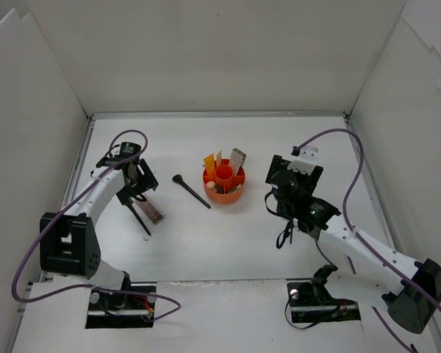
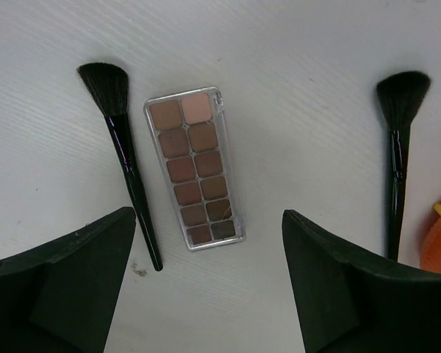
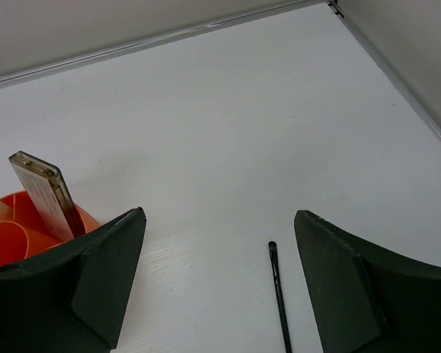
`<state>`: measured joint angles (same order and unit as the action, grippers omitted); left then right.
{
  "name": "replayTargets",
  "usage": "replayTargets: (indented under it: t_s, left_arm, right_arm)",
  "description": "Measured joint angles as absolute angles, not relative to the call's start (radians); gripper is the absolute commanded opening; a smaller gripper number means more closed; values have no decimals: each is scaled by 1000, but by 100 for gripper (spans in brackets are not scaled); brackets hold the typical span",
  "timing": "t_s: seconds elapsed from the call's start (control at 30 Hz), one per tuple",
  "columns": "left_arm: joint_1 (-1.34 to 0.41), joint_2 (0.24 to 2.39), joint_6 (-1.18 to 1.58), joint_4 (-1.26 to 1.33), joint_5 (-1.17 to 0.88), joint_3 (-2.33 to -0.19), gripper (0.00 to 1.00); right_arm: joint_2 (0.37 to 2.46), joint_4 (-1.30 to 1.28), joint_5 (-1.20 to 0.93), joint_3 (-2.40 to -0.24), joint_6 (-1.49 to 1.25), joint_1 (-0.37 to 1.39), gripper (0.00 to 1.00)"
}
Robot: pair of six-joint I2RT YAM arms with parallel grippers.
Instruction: Organize the makeup
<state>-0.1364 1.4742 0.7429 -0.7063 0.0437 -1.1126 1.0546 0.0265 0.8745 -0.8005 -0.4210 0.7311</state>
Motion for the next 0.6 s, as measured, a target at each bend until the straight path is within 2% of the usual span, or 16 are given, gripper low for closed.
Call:
replayTargets:
  t_s: [0.33,0.6]
  left_arm:
    - [-135,1723,839,-707,62,-1198,76]
    - [-125,1768,881,-714,73,-1212,77]
  right_arm:
    - [956,26,829,-702,-444,679,79]
    - [919,25,807,-682,-451,659,80]
